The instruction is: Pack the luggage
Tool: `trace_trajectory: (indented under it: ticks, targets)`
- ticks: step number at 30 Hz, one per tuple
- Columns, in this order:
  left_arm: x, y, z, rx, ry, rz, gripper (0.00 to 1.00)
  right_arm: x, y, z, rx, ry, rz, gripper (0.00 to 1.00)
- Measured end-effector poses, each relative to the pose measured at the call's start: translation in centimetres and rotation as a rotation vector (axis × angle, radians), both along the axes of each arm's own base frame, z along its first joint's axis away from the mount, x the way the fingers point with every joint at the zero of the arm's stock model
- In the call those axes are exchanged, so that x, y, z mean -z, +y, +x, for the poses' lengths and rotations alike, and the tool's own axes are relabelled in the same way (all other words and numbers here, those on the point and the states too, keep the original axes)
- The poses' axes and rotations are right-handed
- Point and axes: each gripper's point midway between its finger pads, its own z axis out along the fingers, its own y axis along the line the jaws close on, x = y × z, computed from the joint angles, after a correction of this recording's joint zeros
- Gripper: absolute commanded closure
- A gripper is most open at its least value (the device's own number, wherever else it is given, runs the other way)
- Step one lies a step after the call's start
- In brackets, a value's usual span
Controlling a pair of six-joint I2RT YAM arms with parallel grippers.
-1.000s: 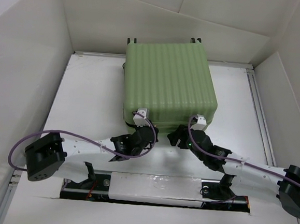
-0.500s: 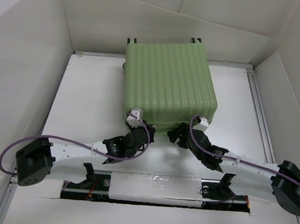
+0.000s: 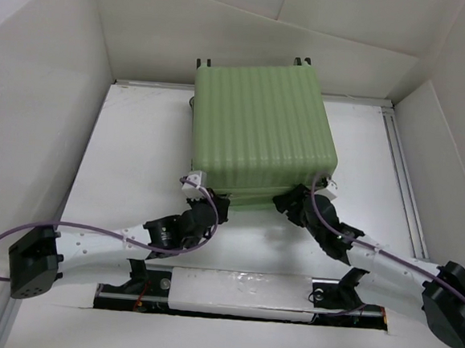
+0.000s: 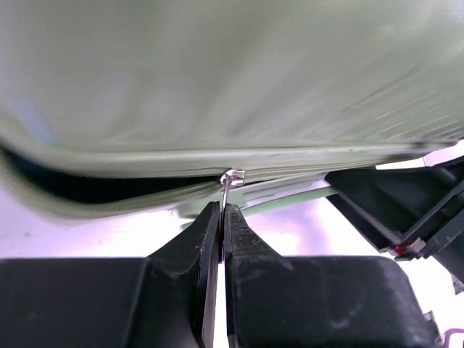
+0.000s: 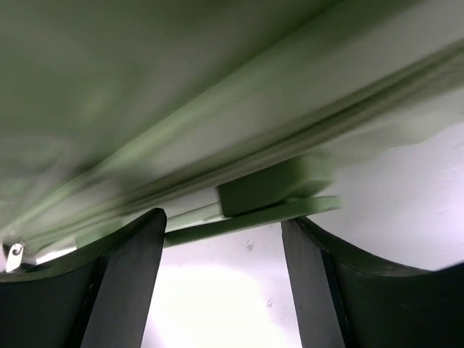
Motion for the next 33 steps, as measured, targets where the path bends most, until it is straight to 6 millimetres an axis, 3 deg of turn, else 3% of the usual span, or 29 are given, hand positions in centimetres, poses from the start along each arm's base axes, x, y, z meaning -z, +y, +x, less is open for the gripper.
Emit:
trace_trajectory:
  ticks: [7,16,21,26,30,31,33]
  targets:
    - [0.5,3.1,-0.7,-0.112,0.048,-0.086,1.00,-0.1,-4.7,2.3,0.069,-0.008,-0.013,0.31]
    - [-1.3,8.1,-2.0,-0.233,0.075,-0.291,1.00,-0.5,-10.1,4.3,0.095,-0.013,-0.064,0.31]
    - [-1.3,11.4,-2.3,-0.316,0.050,-0.282,1.00,-1.1,-15.5,6.1,0.231,-0.001,-0.148,0.33]
    - [-1.9,12.1,-1.9,-0.356,0.037,-0.193,1.00,-2.1,-17.1,6.6,0.251,-0.013,-0.206,0.31]
    - [-4.8,11.1,-1.1,-0.346,0.003,-0.119,0.64,-3.4,-17.5,6.7,0.239,-0.032,-0.247,0.30]
    - [-6.1,10.5,-0.7,-0.334,-0.015,-0.105,0.50,-4.2,-17.6,6.9,0.238,-0.048,-0.255,0.30]
    - [-9.7,9.1,0.1,-0.308,-0.062,-0.104,0.41,-5.9,-17.9,7.1,0.235,-0.081,-0.276,0.30]
